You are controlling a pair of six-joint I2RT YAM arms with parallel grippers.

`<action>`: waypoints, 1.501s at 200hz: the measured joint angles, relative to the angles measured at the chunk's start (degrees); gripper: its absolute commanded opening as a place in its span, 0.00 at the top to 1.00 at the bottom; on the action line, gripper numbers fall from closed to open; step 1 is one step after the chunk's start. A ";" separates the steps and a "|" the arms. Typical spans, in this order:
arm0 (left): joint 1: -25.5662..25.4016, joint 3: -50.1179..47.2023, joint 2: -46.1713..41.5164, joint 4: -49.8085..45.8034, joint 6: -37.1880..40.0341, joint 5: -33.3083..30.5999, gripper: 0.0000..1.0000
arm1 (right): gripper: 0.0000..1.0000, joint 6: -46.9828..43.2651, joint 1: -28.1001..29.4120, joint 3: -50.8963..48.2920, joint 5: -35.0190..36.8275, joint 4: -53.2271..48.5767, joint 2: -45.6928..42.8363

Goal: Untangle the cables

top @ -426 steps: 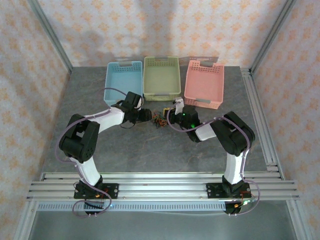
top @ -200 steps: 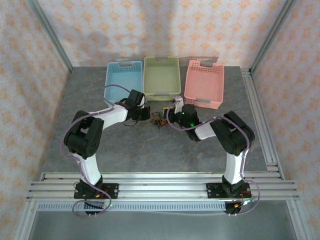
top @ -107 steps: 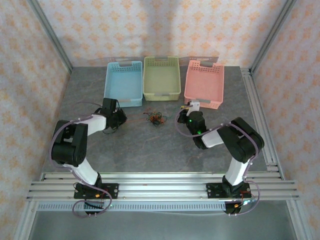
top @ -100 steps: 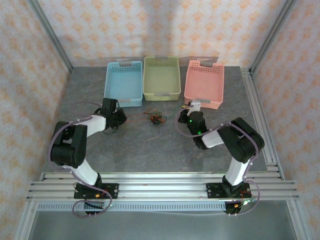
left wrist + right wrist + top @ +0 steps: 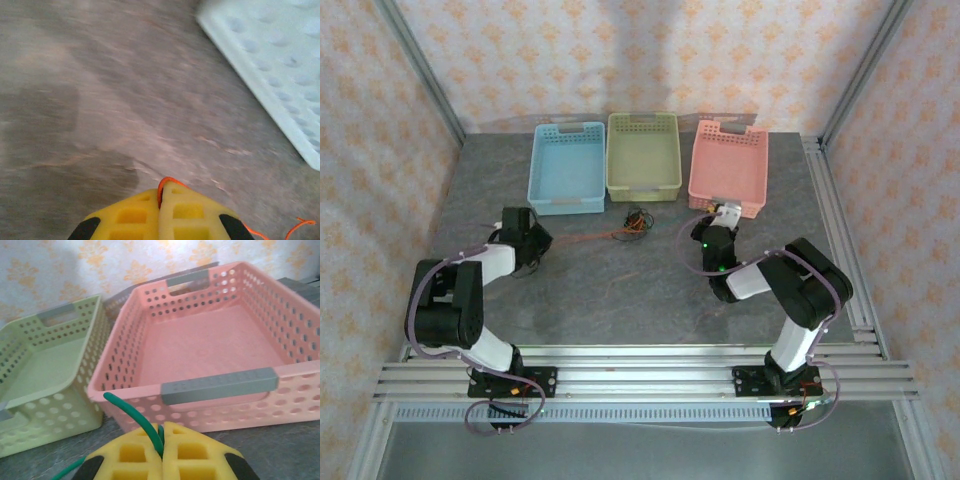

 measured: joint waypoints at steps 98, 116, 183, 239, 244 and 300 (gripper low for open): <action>7.21 -5.11 -23.34 -4.98 -0.04 -6.71 1.00 | 1.00 2.29 0.00 0.44 16.98 -2.69 -0.13; 9.27 -5.53 -26.36 -7.17 0.00 -9.09 1.00 | 1.00 2.54 0.00 0.66 19.61 -3.39 -0.17; 16.33 -8.39 -28.48 -9.62 -0.04 -9.05 1.00 | 1.00 4.52 0.02 2.69 26.91 -7.17 -0.63; 21.07 -8.07 -30.05 -13.00 0.20 -8.52 1.00 | 1.00 2.38 -0.96 -1.90 29.79 -3.08 -3.10; 21.81 -7.96 -30.18 -13.27 0.20 -8.79 1.00 | 1.00 2.91 -1.49 -2.12 29.97 -3.80 -3.65; 22.73 -7.85 -28.26 -12.66 0.63 -6.38 1.00 | 1.00 8.59 -4.20 -1.92 27.96 -10.38 -6.93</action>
